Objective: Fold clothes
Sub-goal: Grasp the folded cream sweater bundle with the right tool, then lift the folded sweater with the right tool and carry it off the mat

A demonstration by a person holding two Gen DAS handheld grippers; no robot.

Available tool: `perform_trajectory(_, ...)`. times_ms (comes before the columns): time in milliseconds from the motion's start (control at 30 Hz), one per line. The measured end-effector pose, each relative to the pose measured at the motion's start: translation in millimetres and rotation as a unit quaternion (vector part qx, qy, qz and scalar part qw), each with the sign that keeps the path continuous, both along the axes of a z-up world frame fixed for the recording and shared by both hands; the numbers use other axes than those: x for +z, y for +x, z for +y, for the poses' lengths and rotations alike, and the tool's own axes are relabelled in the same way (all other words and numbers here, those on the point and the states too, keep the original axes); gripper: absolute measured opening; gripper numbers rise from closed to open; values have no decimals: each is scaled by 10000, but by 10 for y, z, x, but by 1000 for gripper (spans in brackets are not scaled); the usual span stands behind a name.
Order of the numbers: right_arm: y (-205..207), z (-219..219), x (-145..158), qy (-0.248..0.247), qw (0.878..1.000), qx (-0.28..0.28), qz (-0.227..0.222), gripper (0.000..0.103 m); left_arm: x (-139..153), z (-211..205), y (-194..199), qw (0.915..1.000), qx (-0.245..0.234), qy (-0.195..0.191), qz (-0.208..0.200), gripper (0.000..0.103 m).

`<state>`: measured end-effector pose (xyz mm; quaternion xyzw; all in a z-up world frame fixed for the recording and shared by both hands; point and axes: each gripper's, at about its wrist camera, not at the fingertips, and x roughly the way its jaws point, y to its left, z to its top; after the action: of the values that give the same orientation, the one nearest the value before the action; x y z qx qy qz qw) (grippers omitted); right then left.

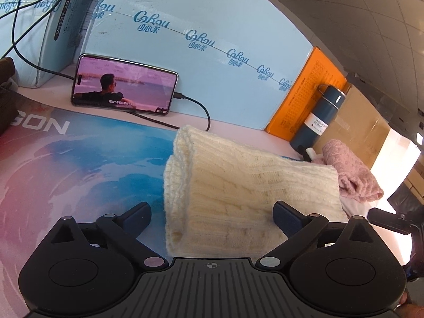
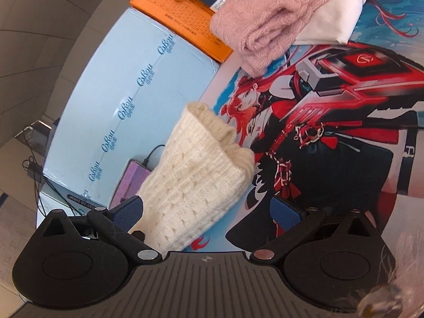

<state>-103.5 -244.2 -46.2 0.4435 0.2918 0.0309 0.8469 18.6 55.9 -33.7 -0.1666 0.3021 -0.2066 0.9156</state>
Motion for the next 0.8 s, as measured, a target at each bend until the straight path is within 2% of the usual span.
perform_trajectory(133, 221, 177, -49, -255, 9995, 128, -163, 103, -22, -26, -7, 9993, -305, -223, 16, 103)
perform_trajectory(400, 503, 459, -59, -596, 9976, 165, -297, 101, -44, -20, 17, 9984, -381, -407, 62, 103)
perform_trajectory(467, 512, 476, -77, -565, 9980, 107, -259, 84, -43, -29, 10, 9984, -399, -387, 53, 103)
perform_trajectory(500, 513, 462, -105, -444, 9987, 89, -234, 64, -43, -23, 9, 9983, -399, -412, 54, 103)
perform_trajectory(533, 514, 430, -151, -218, 9994, 109, -237, 52, -42, -6, 6, 9981, -382, -481, 77, 103)
perform_trajectory(600, 492, 376, -206, 76, 9994, 74, -318, 45, -35, 56, -9, 9967, -303, -733, 181, 103)
perform_trajectory(667, 448, 346, -239, 206, 9990, 39, -396, 40, -11, 119, -58, 9933, -119, -1055, 465, 103)
perform_trajectory(733, 401, 339, -265, 270, 9984, 21, -486, 37, 12, 173, -189, 9864, 161, -1425, 803, 103)
perform_trajectory(800, 377, 343, -267, 351, 9980, 19, -519, 37, -2, 183, -303, 9793, 87, -1829, 857, 103)
